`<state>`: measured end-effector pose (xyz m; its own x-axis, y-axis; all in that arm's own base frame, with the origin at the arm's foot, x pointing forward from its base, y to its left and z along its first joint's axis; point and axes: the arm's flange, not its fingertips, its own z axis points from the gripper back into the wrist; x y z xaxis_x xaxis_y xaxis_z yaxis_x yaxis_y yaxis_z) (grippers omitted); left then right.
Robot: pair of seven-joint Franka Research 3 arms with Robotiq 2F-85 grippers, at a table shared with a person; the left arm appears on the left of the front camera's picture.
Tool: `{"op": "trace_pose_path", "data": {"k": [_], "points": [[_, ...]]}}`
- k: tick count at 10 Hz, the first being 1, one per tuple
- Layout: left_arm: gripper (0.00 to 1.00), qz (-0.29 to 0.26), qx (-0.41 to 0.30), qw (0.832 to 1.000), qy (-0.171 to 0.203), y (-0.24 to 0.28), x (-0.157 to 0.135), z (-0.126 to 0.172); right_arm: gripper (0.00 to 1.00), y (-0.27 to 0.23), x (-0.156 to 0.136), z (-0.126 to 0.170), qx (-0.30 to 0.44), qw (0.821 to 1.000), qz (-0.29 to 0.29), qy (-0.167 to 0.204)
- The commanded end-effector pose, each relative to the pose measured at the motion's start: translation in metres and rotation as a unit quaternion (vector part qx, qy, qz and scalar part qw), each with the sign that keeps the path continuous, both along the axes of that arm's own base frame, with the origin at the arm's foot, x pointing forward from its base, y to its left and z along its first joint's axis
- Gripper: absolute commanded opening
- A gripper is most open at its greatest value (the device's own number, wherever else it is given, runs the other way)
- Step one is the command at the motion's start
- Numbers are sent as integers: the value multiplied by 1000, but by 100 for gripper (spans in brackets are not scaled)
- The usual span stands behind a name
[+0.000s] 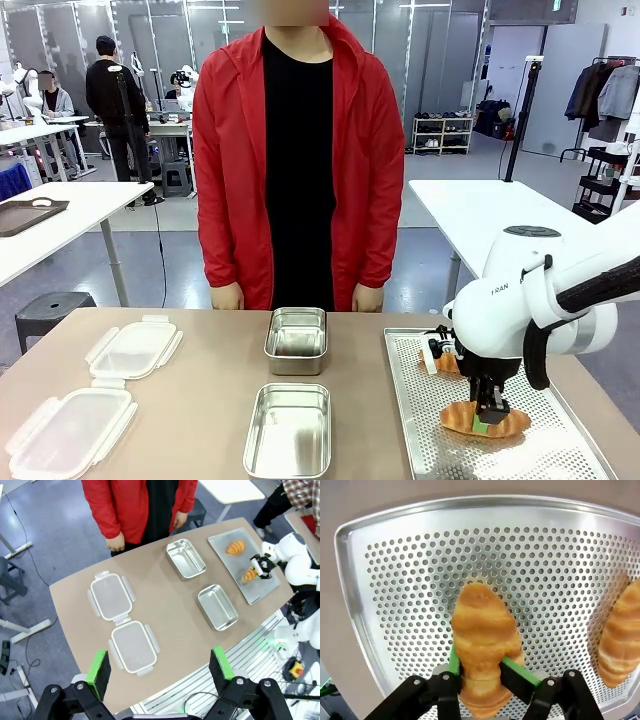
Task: Place the bread into the airtight container.
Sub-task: Pick up a Butter Roll and place it into an empty Airtight Container.
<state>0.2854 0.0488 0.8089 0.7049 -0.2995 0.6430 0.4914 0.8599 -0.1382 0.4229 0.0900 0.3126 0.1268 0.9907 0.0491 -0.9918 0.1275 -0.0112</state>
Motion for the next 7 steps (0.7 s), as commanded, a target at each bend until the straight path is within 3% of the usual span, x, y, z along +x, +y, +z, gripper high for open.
{"op": "trace_pose_path", "data": {"k": [1,4,7], "points": [[100,-6,7,1000,-2,0,-2,1,36,5,-5,28,6,1000,2,-6],[100,-6,7,1000,-2,0,-2,1,36,29,-13,74,-9,1000,-21,-11],[100,-6,7,1000,-2,0,-2,1,36,86,-40,135,-23,999,-4,-46]]}}
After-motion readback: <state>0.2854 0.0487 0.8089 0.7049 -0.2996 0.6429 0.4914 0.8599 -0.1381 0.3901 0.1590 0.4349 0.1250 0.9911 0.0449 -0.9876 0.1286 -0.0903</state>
